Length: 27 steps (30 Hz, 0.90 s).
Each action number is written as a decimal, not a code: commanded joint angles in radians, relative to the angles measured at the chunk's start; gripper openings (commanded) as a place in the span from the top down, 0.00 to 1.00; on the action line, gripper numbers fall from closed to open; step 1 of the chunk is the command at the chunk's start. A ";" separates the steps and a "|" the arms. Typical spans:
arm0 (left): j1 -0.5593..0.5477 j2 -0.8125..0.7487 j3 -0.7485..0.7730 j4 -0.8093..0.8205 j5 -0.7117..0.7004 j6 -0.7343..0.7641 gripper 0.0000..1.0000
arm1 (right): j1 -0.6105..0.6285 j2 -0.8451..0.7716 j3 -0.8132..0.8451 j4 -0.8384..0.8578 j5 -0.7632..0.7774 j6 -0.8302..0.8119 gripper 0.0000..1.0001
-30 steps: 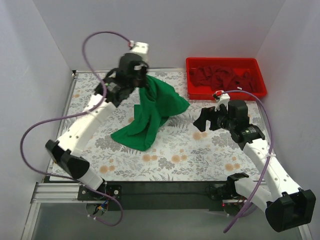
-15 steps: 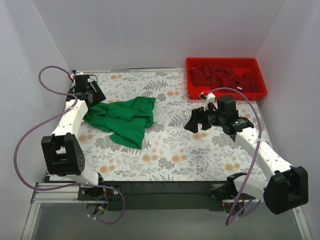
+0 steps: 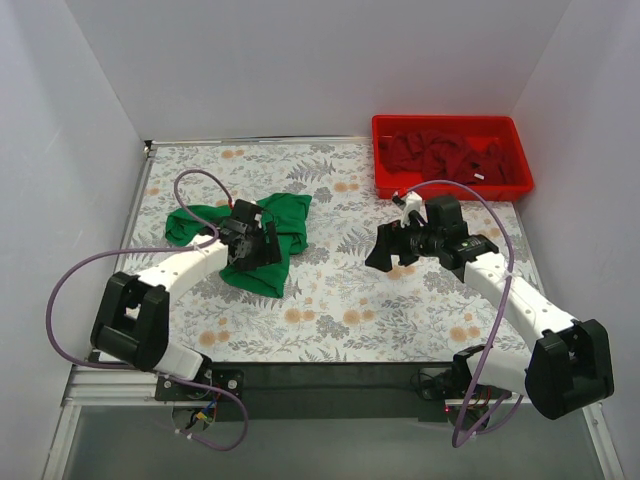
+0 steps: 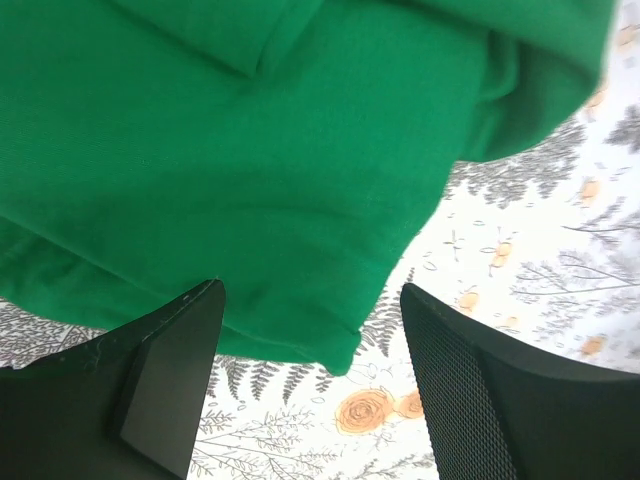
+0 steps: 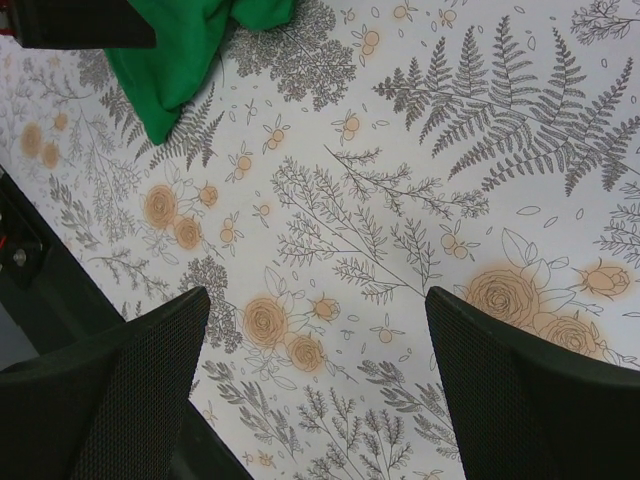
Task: Fold and stack the t-shirts
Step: Move the tshirt to the center of the board
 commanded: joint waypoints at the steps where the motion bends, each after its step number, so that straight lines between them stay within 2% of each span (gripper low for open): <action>1: -0.037 0.036 0.000 0.045 -0.059 -0.019 0.34 | 0.005 0.005 -0.017 0.033 -0.003 -0.005 0.20; 5: -0.079 0.115 0.022 0.063 -0.076 -0.006 0.35 | 0.005 -0.005 -0.039 0.041 -0.005 -0.004 0.20; 8: -0.125 0.169 0.031 0.060 -0.085 -0.002 0.52 | 0.005 -0.015 -0.054 0.042 -0.002 -0.005 0.20; 9: -0.148 0.175 0.030 0.059 -0.081 -0.006 0.64 | 0.005 -0.017 -0.057 0.042 0.000 -0.005 0.20; 11: -0.171 0.185 0.023 0.044 -0.044 -0.024 0.76 | 0.005 -0.029 -0.066 0.044 0.006 -0.005 0.20; 12: -0.200 0.185 0.020 0.036 -0.029 -0.032 0.89 | 0.005 -0.029 -0.069 0.042 0.009 -0.008 0.21; 14: -0.235 0.177 0.016 0.002 0.022 -0.052 1.00 | 0.005 -0.038 -0.068 0.042 0.017 -0.011 0.20; 16: -0.295 0.165 0.025 -0.059 0.127 -0.064 1.00 | 0.005 -0.040 -0.062 0.042 0.023 -0.018 0.20; 21: -0.413 0.088 0.020 -0.186 0.275 -0.081 1.00 | 0.005 -0.035 -0.043 0.044 0.048 -0.013 0.21; 23: -0.418 0.003 0.017 -0.225 0.263 -0.126 0.88 | 0.005 -0.031 -0.042 0.042 0.049 -0.011 0.21; 25: -0.418 -0.070 0.040 -0.234 0.211 -0.162 0.71 | 0.005 -0.028 -0.040 0.044 0.051 -0.014 0.21; 26: -0.416 -0.096 0.060 -0.239 0.170 -0.176 0.55 | 0.007 -0.026 -0.040 0.044 0.051 -0.016 0.21; 27: -0.409 -0.130 0.080 -0.240 0.099 -0.199 0.52 | 0.007 -0.028 -0.040 0.044 0.051 -0.019 0.21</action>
